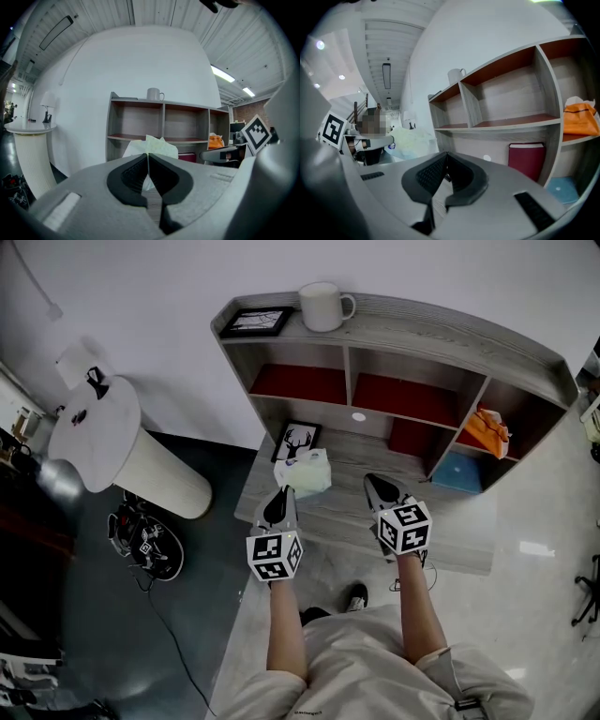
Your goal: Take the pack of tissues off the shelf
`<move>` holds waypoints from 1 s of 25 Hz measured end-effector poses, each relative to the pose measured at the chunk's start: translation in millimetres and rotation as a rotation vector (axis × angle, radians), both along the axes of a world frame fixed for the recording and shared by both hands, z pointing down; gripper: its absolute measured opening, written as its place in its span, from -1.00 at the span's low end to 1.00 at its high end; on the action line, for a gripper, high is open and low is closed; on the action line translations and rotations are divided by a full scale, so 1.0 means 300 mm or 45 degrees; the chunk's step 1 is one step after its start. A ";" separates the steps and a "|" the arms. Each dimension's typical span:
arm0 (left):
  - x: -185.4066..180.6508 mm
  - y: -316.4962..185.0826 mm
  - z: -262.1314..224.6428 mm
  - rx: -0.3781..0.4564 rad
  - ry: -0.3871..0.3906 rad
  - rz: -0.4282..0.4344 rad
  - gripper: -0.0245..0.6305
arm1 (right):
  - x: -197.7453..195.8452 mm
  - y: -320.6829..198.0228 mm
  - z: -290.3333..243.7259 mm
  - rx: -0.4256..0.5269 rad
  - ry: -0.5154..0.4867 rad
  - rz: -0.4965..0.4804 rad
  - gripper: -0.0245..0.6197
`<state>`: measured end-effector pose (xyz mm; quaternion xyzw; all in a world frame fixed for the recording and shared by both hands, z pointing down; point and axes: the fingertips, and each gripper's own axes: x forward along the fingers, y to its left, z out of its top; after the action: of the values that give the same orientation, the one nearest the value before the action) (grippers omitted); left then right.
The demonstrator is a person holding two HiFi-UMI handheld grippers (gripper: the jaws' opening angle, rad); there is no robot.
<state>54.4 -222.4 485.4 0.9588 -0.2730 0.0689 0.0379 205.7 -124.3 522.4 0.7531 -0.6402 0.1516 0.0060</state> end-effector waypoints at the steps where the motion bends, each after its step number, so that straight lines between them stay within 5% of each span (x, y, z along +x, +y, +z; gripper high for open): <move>1: -0.002 0.000 0.001 -0.002 0.002 -0.001 -0.89 | -0.003 0.001 0.004 -0.002 -0.001 -0.003 -0.87; 25: -0.056 0.010 0.011 -0.019 0.022 -0.037 -0.89 | -0.075 -0.005 0.002 -0.005 0.006 -0.092 -0.87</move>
<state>37.4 -219.4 488.6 0.9549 -0.2862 0.0622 0.0483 183.2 -125.9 523.0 0.7298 -0.6667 0.1508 0.0144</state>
